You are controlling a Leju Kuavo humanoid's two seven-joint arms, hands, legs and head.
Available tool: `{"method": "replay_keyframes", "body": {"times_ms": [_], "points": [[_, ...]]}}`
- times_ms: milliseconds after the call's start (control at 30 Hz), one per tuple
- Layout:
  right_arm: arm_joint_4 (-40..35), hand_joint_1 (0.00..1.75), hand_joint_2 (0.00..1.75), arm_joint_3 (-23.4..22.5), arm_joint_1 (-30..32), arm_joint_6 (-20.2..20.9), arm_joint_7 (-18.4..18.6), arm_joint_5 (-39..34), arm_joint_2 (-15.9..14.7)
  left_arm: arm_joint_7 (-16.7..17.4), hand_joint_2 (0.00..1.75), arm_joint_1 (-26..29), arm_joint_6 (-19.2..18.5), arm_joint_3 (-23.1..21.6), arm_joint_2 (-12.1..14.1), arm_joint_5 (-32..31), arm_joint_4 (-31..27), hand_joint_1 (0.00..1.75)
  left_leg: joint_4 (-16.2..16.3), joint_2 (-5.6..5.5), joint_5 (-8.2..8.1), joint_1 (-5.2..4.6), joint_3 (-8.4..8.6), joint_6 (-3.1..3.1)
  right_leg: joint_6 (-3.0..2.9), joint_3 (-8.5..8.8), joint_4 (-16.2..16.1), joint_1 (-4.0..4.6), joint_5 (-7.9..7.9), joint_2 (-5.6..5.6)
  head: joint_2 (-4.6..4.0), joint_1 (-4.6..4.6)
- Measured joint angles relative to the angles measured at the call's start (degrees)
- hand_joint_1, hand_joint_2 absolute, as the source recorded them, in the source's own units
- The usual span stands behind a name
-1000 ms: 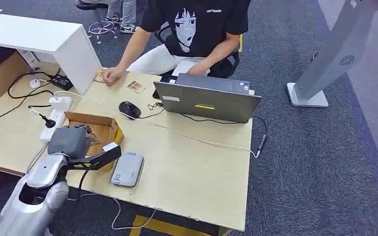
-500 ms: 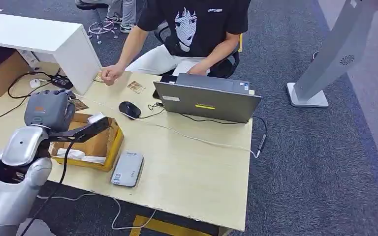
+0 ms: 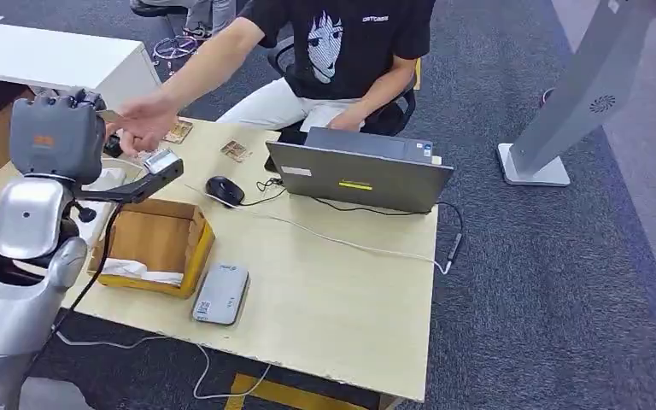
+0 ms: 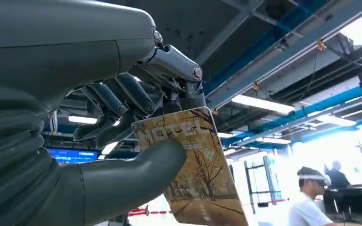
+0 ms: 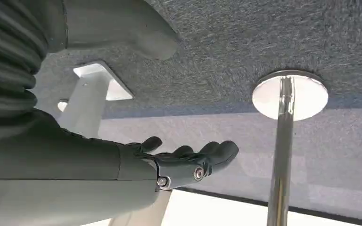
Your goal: Pass the card to the sensor for recognition and then transmit it.
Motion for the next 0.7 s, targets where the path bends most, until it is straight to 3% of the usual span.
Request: {"method": "replay_keyframes", "body": {"times_ms": [267,533,567,600,700], "points": [[2.2,0.0,1.75,-1.9,-1.4,0.0,-1.8,3.1,0.0,0.1,1.75,-0.7,2.2,-1.0,-0.8,-2.8,2.5,1.75,0.0,0.04,0.0,0.0,0.0,0.0,0.0,-0.12,0.0,0.0,0.0,0.03,0.0,0.0],[3.5,0.0,1.75,-3.9,-2.3,0.0,-2.3,4.3,0.0,0.9,1.75,-0.7,3.2,-1.0,-3.0,-1.3,3.8,1.75,0.0,0.04,0.0,0.0,-0.01,0.0,0.0,-0.01,0.0,0.0,0.0,0.03,0.0,0.0],[3.6,0.0,1.75,-3.9,-2.3,0.0,-2.3,4.3,0.0,0.9,1.75,-0.7,3.2,-1.0,-3.4,0.1,3.8,1.19,0.0,0.03,0.0,0.0,-0.01,0.0,0.0,-0.01,0.0,0.0,0.0,0.02,0.0,0.0],[3.6,0.0,1.75,-3.9,-2.3,0.0,-2.3,4.3,0.0,1.0,1.75,-0.6,3.2,-1.0,-3.9,1.3,3.8,0.0,0.0,0.0,0.0,0.0,-0.02,0.0,0.0,0.01,0.0,0.0,0.0,0.0,0.0,-0.02],[3.9,0.0,1.75,-3.9,-2.7,0.0,-2.3,4.3,0.0,1.3,1.75,-0.4,3.3,-1.0,-5.4,2.7,3.8,0.0,0.0,0.0,0.0,0.0,-0.02,0.0,0.0,0.04,0.0,0.0,0.0,0.01,0.0,0.0]]}}
